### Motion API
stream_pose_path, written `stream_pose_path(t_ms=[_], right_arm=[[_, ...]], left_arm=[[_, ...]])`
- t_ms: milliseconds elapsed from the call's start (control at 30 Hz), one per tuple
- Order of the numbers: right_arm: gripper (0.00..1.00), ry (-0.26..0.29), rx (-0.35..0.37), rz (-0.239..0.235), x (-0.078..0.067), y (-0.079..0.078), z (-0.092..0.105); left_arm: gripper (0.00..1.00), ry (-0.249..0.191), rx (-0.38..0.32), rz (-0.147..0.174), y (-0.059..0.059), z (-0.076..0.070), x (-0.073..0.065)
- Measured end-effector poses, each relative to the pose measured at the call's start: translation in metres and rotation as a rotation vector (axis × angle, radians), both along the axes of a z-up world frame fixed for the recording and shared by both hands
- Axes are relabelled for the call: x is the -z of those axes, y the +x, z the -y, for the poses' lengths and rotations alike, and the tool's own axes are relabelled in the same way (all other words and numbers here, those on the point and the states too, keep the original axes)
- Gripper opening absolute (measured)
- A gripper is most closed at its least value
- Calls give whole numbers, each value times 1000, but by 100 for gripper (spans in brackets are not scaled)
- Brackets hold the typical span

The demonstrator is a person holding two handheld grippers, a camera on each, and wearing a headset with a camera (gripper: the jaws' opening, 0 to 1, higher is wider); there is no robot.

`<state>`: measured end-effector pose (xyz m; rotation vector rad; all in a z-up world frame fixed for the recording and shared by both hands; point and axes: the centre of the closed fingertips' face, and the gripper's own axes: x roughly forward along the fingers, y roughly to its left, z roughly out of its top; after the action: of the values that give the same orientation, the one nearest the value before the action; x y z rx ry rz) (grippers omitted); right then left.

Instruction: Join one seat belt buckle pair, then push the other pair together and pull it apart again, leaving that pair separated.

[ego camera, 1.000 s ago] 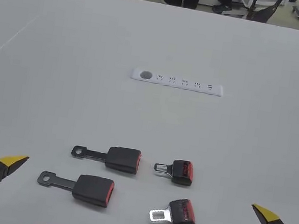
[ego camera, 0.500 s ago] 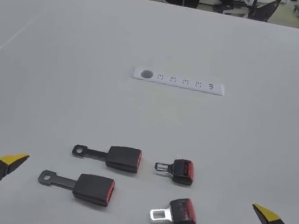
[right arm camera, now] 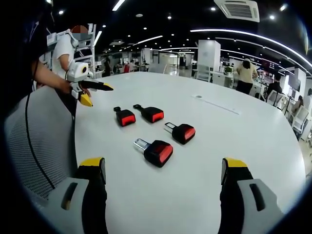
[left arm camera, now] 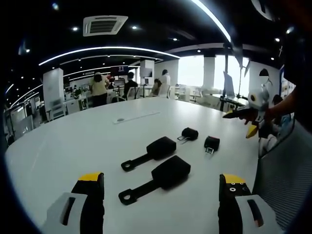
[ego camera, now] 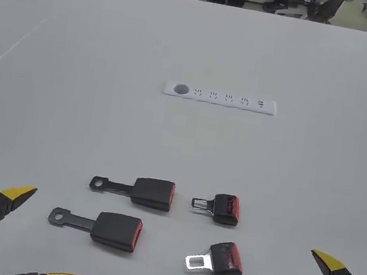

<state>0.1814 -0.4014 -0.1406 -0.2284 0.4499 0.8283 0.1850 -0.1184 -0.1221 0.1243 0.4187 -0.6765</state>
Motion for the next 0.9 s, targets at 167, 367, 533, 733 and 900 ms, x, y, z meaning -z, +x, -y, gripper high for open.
stream_pose_path(t_ms=[167, 367, 533, 733, 900], right_arm=[[99, 1, -1, 3, -1, 1, -1], [99, -5, -6, -3, -1, 1, 0], [93, -29, -51, -2, -2, -1, -2], [87, -50, -95, 0, -2, 1, -6], [82, -87, -155, 19, 0, 2, -10]], left_arm=[[100, 4, 2, -1, -1, 3, -1], [100, 17, 20, -2, 0, 5, -4], [100, 61, 58, -34, -3, 7, 2], [100, 112, 113, -73, -6, 6, 13], [95, 183, 171, -101, -4, 8, 21]])
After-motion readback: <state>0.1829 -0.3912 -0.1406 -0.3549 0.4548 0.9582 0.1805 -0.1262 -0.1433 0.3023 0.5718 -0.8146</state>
